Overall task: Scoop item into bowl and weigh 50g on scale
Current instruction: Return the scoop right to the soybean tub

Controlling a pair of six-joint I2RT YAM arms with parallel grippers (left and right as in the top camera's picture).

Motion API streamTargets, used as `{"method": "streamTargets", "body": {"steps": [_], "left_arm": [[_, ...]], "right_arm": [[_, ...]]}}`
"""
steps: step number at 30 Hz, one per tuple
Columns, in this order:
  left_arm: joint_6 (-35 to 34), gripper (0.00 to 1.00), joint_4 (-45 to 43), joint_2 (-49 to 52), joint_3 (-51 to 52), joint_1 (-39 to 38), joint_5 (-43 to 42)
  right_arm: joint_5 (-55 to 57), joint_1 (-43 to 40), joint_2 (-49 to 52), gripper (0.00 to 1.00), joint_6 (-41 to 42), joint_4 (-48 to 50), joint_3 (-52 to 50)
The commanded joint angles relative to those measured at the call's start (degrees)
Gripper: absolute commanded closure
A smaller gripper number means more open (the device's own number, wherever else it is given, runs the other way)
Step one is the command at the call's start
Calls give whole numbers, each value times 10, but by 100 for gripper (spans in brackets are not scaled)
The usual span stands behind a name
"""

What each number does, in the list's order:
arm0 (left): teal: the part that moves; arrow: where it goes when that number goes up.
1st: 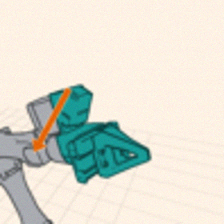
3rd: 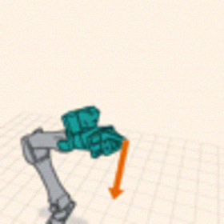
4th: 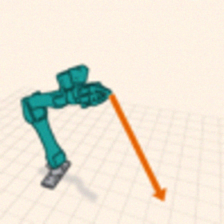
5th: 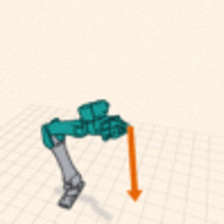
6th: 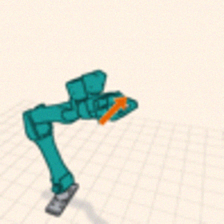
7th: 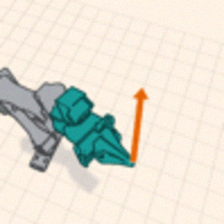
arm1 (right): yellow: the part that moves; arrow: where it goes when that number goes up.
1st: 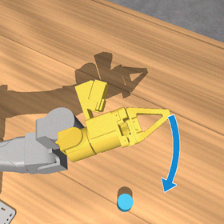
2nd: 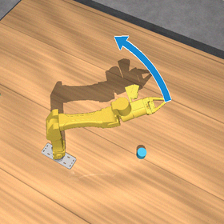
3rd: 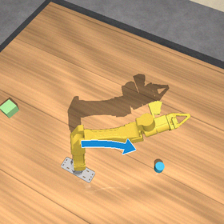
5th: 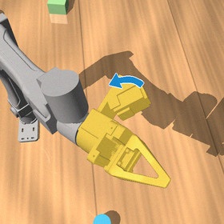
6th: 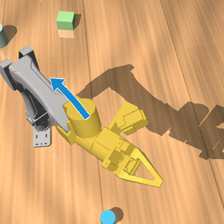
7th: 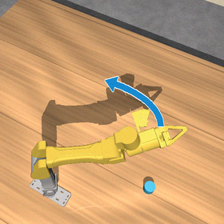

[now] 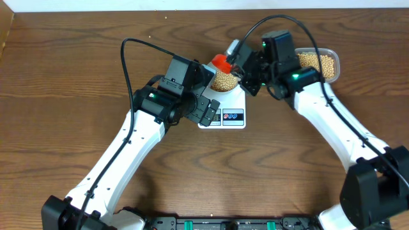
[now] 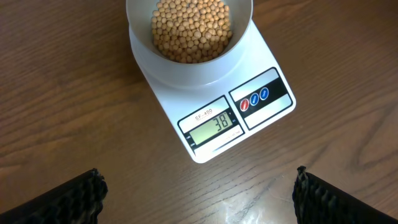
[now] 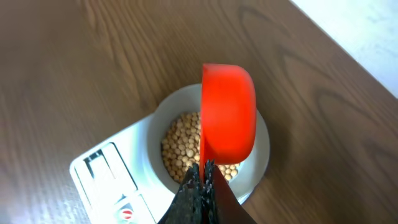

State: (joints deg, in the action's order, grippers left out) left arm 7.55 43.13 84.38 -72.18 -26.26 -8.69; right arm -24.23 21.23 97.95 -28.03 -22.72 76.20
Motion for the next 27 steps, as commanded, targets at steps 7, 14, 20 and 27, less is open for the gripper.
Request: {"method": "streamTargets", "body": {"steps": [7, 14, 20, 27], "left_arm": [[3, 2, 2, 3, 0, 2, -1], [3, 2, 2, 3, 0, 2, -1], [3, 2, 2, 3, 0, 2, -1], [3, 2, 2, 3, 0, 2, -1]], "right_arm": [[-53, -102, -96, 99, 114, -22, -1], [-27, -231, -128, 99, 180, -95, -1], [110, -306, -101, 99, 219, -154, -2], [175, -324, -14, 99, 218, -154, -2]]}}
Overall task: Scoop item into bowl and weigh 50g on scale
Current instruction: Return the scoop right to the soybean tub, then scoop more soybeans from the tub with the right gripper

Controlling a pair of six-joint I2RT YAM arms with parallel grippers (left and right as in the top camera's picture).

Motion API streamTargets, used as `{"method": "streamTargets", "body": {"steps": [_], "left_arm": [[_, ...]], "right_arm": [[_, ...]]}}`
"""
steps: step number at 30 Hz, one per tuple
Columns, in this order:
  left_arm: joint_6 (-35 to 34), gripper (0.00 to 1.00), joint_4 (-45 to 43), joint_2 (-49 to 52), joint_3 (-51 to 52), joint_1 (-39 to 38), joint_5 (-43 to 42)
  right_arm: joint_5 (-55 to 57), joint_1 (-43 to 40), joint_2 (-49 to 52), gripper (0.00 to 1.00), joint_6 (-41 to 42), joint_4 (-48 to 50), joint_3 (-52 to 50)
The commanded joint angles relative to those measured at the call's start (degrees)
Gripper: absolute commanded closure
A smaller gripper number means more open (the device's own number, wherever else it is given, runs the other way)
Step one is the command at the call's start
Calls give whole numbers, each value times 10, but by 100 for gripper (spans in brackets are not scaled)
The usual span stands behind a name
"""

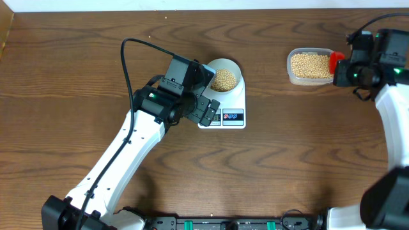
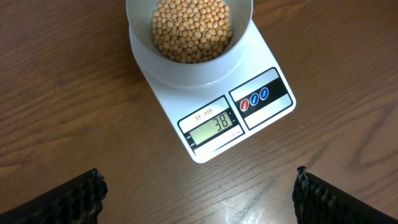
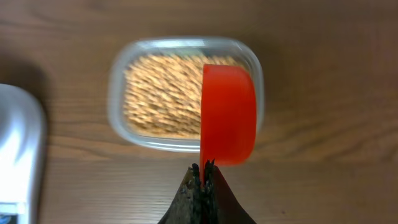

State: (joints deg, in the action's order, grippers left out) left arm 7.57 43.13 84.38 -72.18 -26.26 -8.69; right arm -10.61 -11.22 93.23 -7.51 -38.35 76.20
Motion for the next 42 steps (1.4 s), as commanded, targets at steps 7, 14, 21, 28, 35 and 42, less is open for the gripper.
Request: {"method": "streamTargets", "body": {"steps": [7, 14, 21, 28, 35, 42], "left_arm": [[3, 2, 2, 3, 0, 2, -1], [3, 2, 1, 3, 0, 2, -1], [3, 2, 2, 3, 0, 2, -1], [3, 2, 2, 3, 0, 2, -1], [3, 2, 2, 3, 0, 2, -1], [3, 2, 2, 3, 0, 2, -1]], "right_arm": [[75, 33, 99, 98, 13, 40, -2], [70, 59, 124, 99, 27, 73, -2], [-71, 64, 143, 99, 52, 85, -2], [-129, 48, 146, 99, 67, 79, -2], [-230, -16, 146, 99, 97, 79, -2], [-329, -80, 146, 99, 97, 77, -2]]}}
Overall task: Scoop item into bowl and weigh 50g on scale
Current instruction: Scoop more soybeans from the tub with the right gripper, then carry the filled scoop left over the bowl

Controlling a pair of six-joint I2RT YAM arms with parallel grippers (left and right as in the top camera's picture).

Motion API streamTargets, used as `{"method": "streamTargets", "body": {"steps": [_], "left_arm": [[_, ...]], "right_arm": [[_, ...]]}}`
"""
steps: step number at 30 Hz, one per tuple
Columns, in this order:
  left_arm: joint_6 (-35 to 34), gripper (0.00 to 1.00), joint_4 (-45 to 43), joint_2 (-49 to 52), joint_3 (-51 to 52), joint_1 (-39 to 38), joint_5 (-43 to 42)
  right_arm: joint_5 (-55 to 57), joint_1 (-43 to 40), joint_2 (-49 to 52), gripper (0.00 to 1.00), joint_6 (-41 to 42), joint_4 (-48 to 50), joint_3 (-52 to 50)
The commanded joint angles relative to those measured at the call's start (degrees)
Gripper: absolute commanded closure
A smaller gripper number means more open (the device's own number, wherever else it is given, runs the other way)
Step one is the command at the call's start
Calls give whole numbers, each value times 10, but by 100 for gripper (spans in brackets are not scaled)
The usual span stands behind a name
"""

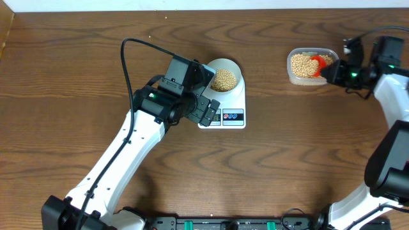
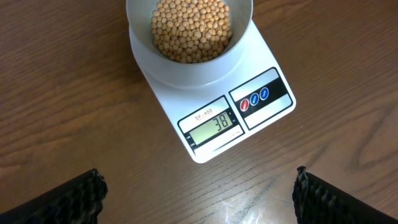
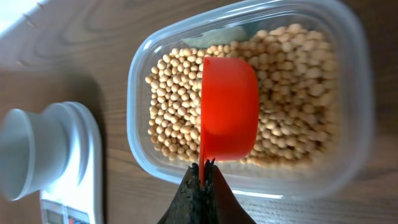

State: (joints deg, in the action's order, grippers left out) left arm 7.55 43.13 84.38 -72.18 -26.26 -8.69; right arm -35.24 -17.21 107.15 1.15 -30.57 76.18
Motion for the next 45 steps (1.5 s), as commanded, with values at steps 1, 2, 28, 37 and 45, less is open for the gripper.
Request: {"method": "streamTargets", "body": {"steps": [1, 2, 28, 37, 45], "left_arm": [[3, 2, 2, 3, 0, 2, -1], [3, 2, 2, 3, 0, 2, -1], [3, 2, 1, 3, 0, 2, -1], [3, 2, 2, 3, 0, 2, -1], [3, 2, 2, 3, 0, 2, -1]], "right_arm": [[-92, -27, 6, 99, 10, -1, -1], [-100, -32, 6, 99, 10, -1, -1], [-355, -24, 6, 99, 3, 12, -1], [-358, 67, 6, 99, 3, 28, -1], [-325, 142, 5, 99, 53, 83, -1]]}}
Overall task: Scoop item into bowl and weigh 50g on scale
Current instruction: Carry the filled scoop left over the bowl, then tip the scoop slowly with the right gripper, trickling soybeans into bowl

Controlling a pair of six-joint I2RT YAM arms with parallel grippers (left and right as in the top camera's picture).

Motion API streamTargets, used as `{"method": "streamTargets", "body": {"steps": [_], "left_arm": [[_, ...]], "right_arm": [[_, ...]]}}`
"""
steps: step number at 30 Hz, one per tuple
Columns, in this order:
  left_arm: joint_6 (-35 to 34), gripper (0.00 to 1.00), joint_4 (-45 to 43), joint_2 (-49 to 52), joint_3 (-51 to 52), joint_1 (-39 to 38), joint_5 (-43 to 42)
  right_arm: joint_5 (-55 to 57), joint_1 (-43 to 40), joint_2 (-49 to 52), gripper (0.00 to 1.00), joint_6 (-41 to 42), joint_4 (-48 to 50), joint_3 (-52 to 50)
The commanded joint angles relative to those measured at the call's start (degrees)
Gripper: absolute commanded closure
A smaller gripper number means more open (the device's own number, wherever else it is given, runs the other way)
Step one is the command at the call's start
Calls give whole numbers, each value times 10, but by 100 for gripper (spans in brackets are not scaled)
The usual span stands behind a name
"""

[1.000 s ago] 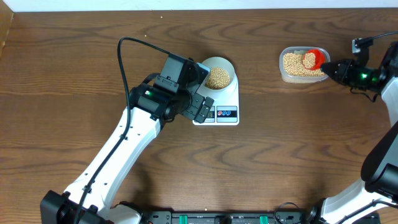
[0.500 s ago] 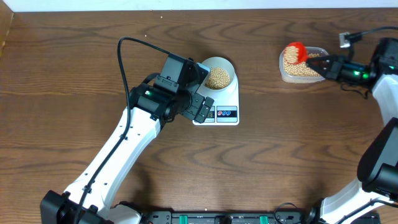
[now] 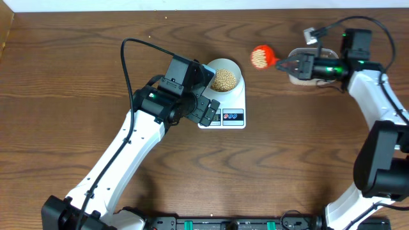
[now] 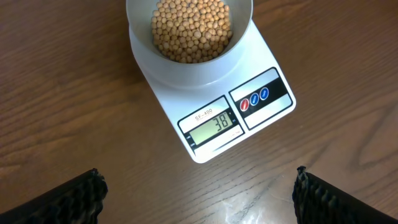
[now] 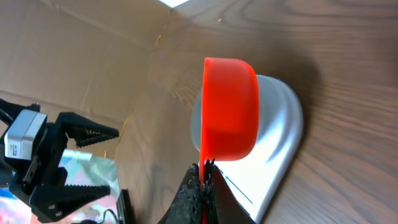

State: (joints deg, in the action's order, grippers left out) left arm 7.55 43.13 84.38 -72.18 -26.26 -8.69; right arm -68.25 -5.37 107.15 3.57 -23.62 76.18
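Note:
A white bowl [image 3: 225, 76] of beans [image 4: 191, 28] stands on the white scale [image 3: 223, 117], whose display [image 4: 214, 122] reads 38. My right gripper [image 3: 282, 64] is shut on the handle of a red scoop [image 3: 261, 56]. The scoop is full of beans and hangs in the air between the bowl and the bean container [image 3: 300, 80]. From the right wrist, the scoop's underside [image 5: 230, 106] is seen before the scale [image 5: 283, 134], with the right gripper [image 5: 204, 173] pinching the handle. My left gripper [image 4: 199, 199] stays open just short of the scale, with nothing in it.
The clear plastic container of beans sits at the back right, mostly hidden under my right wrist. My left arm [image 3: 121, 153] crosses the table from the near left up to the scale. The table's far edge [image 3: 192, 7] lies behind the bowl.
The scoop was down among the beans in the container. Now it is out, full of beans, and left of the container towards the bowl. My left gripper and the 38 reading are unchanged.
First the scoop was tipped over the bowl, with the scale at 38. Then it was over the container's right end, then down in the beans. Now it hangs loaded between container and bowl. The left arm kept still throughout.

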Motion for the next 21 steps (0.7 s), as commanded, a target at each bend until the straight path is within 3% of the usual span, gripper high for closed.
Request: {"method": "streamTargets", "body": {"steps": [1, 21], "left_arm": [[3, 2, 2, 3, 0, 2, -1], [3, 2, 2, 3, 0, 2, -1]], "right_arm": [[11, 34, 5, 99, 36, 23, -1], [227, 156, -38, 98, 56, 36, -1]]}}
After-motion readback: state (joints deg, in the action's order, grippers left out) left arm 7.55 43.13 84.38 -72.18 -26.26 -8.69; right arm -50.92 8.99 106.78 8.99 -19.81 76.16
